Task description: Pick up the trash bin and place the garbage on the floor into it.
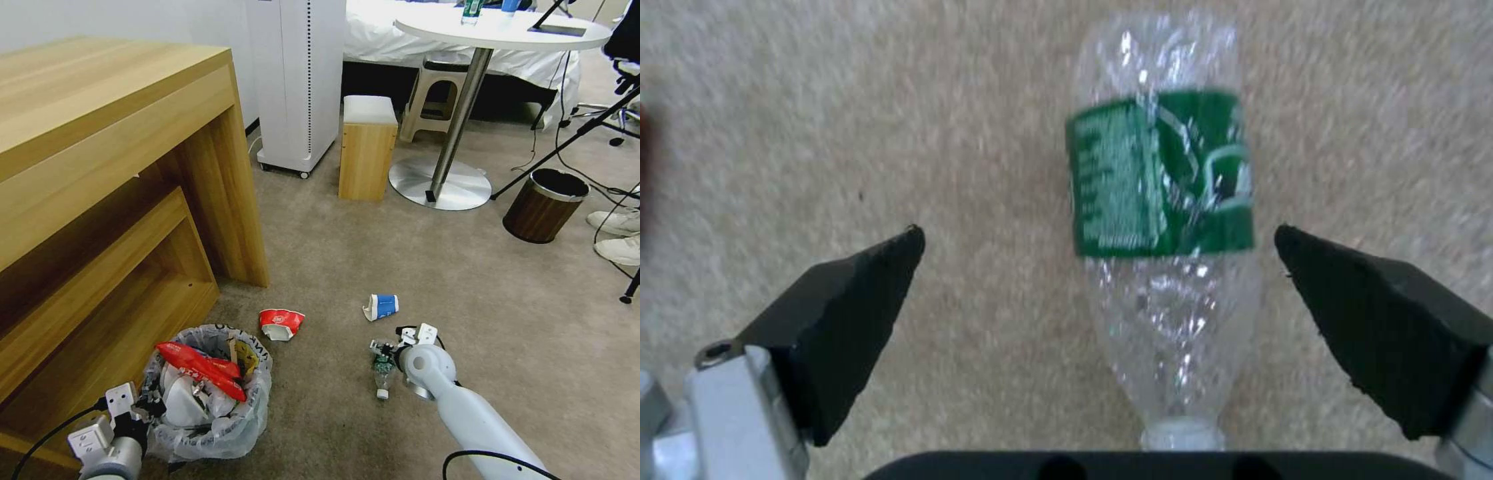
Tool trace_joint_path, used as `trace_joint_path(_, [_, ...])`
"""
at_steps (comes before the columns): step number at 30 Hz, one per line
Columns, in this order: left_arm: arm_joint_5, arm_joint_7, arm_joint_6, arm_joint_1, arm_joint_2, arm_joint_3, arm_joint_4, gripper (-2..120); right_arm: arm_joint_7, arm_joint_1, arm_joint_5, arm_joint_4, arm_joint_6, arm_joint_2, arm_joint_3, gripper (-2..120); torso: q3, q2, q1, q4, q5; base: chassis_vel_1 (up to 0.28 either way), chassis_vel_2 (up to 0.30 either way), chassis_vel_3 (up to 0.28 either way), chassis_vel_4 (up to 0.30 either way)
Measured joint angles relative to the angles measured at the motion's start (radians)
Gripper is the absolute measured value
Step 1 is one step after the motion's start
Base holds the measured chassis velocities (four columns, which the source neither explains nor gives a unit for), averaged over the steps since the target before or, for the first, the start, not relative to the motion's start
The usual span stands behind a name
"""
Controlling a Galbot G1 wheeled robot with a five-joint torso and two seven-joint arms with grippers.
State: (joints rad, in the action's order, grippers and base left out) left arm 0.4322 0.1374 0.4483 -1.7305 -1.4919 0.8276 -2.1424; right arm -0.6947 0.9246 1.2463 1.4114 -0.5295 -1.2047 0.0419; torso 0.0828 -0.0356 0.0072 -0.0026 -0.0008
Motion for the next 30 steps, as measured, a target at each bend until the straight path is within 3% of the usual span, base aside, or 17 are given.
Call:
trace_joint_path(18, [-0.005, 0.004, -0.005, 0.013, -0.001, -0.001, 0.013, 1, 0.024, -0.015, -0.084, -0.12, 0.03, -0.053, -0.023, 98, 0.0, 0.0, 0.0, 0.0002, 0.0002, 0.0, 0.0, 0.0, 0.0])
trace_joint_path(23, [-0.004, 0.004, -0.006, 0.014, 0.001, -0.002, 0.013, 1, 0.035, -0.013, -0.111, -0.141, 0.039, -0.062, -0.03, 89, 0.0, 0.0, 0.0, 0.0002, 0.0002, 0.0, 0.0, 0.0, 0.0])
trace_joint_path(30, [-0.004, 0.004, -0.007, 0.012, 0.004, -0.003, 0.012, 1, 0.045, -0.001, -0.155, -0.16, 0.065, -0.07, -0.037, 61, 0.0, 0.0, 0.0, 0.0002, 0.0002, 0.0, 0.0, 0.0, 0.0])
